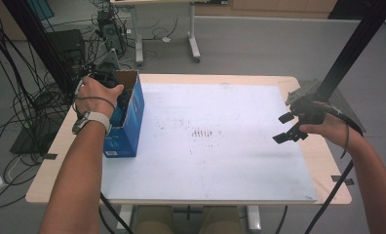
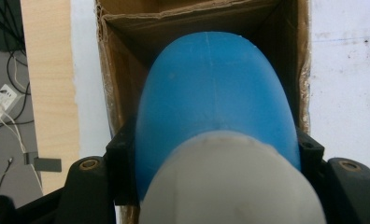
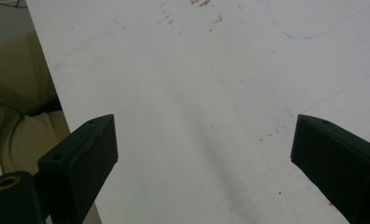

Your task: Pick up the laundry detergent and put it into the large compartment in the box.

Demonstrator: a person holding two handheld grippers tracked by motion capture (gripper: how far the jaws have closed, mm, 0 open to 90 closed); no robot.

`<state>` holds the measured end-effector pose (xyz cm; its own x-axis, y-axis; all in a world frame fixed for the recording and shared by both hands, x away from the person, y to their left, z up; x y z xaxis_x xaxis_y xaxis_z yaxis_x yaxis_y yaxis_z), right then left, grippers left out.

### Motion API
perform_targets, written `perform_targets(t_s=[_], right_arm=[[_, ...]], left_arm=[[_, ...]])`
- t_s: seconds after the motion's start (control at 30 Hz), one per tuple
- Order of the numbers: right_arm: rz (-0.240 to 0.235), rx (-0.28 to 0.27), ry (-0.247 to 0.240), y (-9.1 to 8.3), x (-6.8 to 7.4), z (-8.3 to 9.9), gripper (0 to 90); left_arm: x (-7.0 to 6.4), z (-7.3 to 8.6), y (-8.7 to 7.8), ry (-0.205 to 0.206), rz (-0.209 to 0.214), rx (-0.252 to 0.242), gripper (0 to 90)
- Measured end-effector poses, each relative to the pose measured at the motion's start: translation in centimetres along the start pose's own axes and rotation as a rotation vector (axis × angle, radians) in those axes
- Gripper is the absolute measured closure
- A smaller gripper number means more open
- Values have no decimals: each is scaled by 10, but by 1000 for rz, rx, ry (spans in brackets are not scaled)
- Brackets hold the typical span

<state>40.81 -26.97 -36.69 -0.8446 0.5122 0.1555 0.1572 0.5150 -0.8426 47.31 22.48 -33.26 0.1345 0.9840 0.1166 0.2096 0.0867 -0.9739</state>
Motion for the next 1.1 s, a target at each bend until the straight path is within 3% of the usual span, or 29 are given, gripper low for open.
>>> perform_targets(t_s=[1.1], right_arm=[[-3,4,12,2,-1,4,73]], left_arm=[[-3,6,26,15,3,27,379]])
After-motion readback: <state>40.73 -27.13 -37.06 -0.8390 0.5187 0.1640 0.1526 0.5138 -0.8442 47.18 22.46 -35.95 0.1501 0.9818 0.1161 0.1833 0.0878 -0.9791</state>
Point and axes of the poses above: each handheld gripper's, and its own axes: y roughly forward along the jaws, z roughly out of its underside, x roughly to its left, the point moved 9 cm from there along y, roughly forward along the jaws, and after that the axes turned 4 degrees about y, right-handed, at the moved point
